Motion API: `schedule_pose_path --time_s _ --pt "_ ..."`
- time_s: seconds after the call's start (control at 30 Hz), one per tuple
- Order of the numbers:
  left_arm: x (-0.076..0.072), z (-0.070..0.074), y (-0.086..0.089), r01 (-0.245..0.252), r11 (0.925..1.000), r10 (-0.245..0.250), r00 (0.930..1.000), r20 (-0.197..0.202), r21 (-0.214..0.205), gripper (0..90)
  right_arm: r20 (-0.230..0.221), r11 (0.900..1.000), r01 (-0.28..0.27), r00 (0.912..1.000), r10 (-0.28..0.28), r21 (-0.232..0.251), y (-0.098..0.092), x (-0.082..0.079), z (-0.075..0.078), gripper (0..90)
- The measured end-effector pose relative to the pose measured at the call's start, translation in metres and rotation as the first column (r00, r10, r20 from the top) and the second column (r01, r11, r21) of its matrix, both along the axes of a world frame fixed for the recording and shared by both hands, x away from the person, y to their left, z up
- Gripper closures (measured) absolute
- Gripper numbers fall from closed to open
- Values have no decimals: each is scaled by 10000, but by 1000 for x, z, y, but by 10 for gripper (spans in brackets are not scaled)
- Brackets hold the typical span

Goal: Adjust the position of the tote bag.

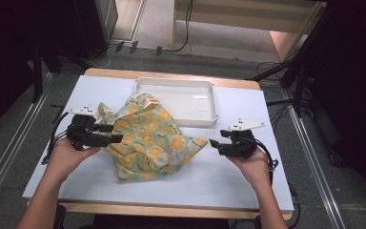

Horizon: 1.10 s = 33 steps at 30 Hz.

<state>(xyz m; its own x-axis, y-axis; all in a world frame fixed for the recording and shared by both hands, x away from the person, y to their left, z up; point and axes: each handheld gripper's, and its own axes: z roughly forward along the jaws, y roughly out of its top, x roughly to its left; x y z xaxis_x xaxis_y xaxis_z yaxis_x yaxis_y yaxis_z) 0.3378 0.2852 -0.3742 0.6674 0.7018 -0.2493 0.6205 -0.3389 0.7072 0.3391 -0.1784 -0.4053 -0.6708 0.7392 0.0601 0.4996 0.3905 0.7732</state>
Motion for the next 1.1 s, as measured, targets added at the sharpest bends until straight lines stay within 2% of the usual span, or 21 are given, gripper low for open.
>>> schedule_pose_path --time_s 0.13,0.17,0.23,0.33,0.4,0.5,0.57,0.6,0.77,0.9,1.0,1.1 --pt "-1 1 2 -60 10000 60 9999 80 -15 329 -248 9999 -131 9996 132 43 1 1 0 454" --pt "-1 1 3 -142 9999 141 9998 104 51 298 -440 9996 -249 9987 254 134 1 2 1 459" --pt "0 2 6 -227 9997 227 9997 -10 7 298 -521 9993 -306 9981 317 216 2 2 3 472" --pt "-2 2 11 -300 9995 300 9995 26 -17 292 -358 9990 -402 9985 409 188 2 1 5 477" --pt "-3 3 13 -361 9993 361 9993 50 -22 290 -354 9990 -409 9985 415 160 2 1 5 478" --pt "-4 4 16 -418 9991 419 9990 126 -79 286 -402 9973 -698 9967 707 235 3 2 5 491" --pt "-4 5 18 -606 9981 608 9980 154 -109 262 -414 9976 -637 9970 647 260 2 2 5 504" --pt "-4 4 18 -621 9980 622 9979 167 -113 239 -479 9966 -688 9963 709 446 2 1 6 534" --pt "-4 6 21 -519 9987 518 9985 163 21 234 -479 9967 -713 9962 732 392 2 1 5 547" --pt "-4 8 25 -569 9983 570 9983 120 -92 239 -437 9964 -711 9964 731 457 1 1 6 554" --pt "-3 8 28 -620 9981 620 9980 127 -49 246 -524 9956 -722 9958 754 591 -1 1 7 569" --pt "-3 6 27 -784 9967 781 9968 148 203 245 -490 9940 -743 9957 784 809 -2 1 9 570"
